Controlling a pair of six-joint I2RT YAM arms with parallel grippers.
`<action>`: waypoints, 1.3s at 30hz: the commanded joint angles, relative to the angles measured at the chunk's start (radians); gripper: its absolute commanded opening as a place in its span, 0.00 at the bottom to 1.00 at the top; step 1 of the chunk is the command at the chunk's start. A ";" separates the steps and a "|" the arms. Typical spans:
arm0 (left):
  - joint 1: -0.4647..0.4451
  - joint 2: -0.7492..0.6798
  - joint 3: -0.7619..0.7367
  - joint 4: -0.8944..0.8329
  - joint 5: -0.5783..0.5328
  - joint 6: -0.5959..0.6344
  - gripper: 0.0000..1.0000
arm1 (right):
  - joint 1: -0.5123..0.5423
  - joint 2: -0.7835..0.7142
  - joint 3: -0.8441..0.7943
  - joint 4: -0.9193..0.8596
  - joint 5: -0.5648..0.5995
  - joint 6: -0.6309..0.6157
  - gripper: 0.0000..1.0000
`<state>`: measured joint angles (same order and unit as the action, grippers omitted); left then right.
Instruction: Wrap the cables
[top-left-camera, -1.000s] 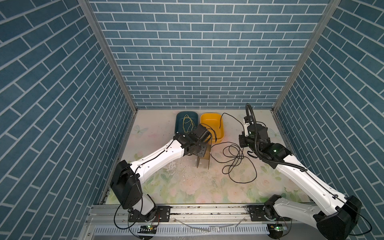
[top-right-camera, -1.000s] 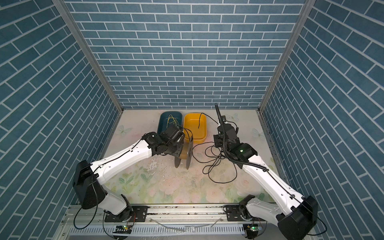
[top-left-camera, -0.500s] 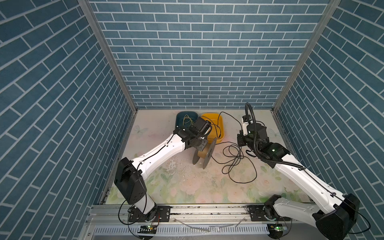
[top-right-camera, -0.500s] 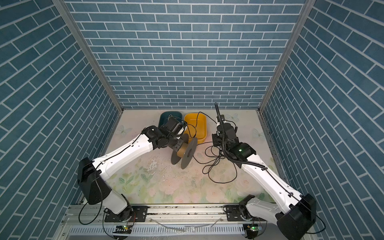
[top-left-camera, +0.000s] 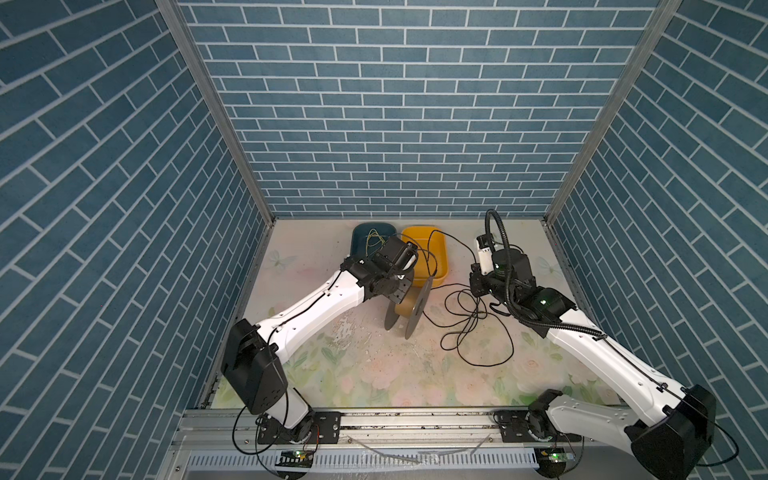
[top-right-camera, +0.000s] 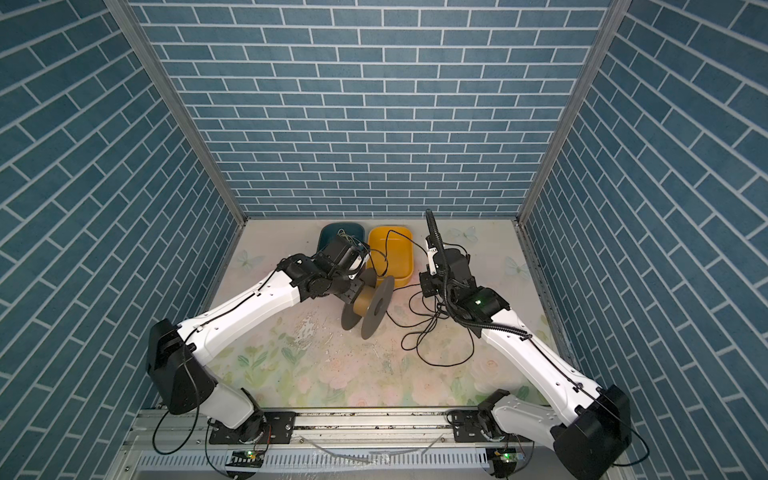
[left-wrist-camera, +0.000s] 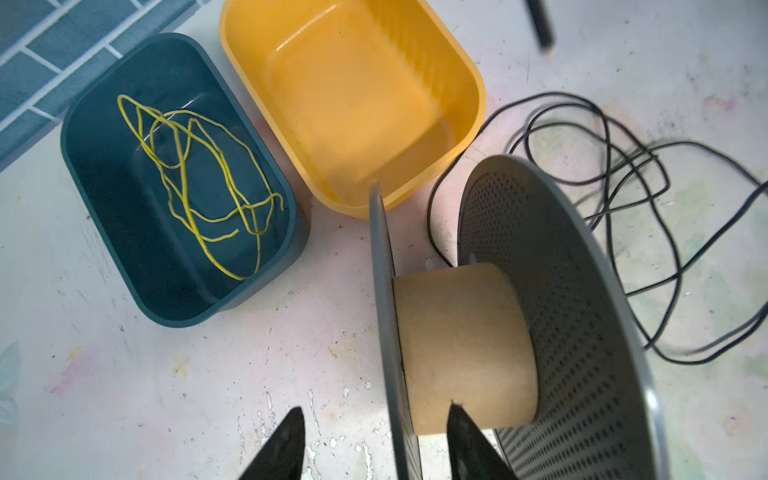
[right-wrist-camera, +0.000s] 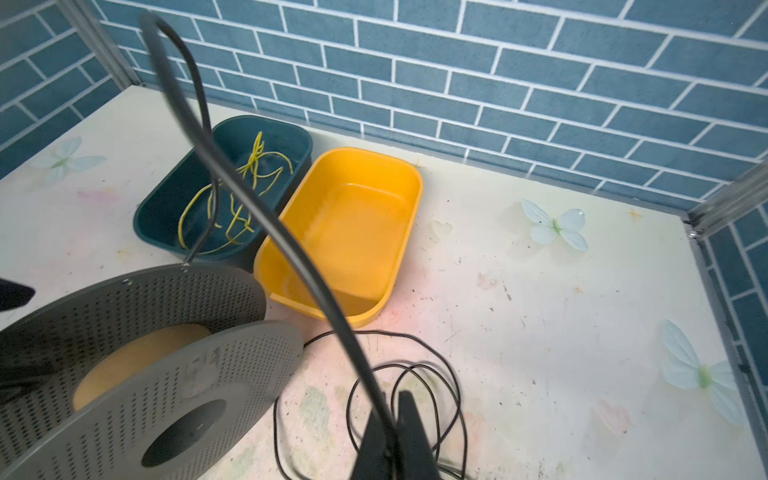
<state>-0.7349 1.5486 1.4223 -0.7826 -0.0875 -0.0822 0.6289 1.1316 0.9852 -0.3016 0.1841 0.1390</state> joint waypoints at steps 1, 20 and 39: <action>0.021 -0.044 -0.026 0.011 0.046 -0.015 0.59 | -0.003 -0.022 -0.042 0.062 -0.130 -0.055 0.00; 0.143 -0.341 -0.278 0.117 0.287 -0.108 0.95 | -0.003 -0.009 -0.097 0.023 -0.482 -0.128 0.00; 0.143 -0.311 -0.349 0.299 0.333 -0.098 0.83 | 0.000 0.023 -0.108 -0.072 -0.546 -0.165 0.00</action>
<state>-0.5941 1.2240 1.0622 -0.4957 0.2546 -0.2050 0.6289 1.1576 0.8459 -0.3050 -0.3553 0.0166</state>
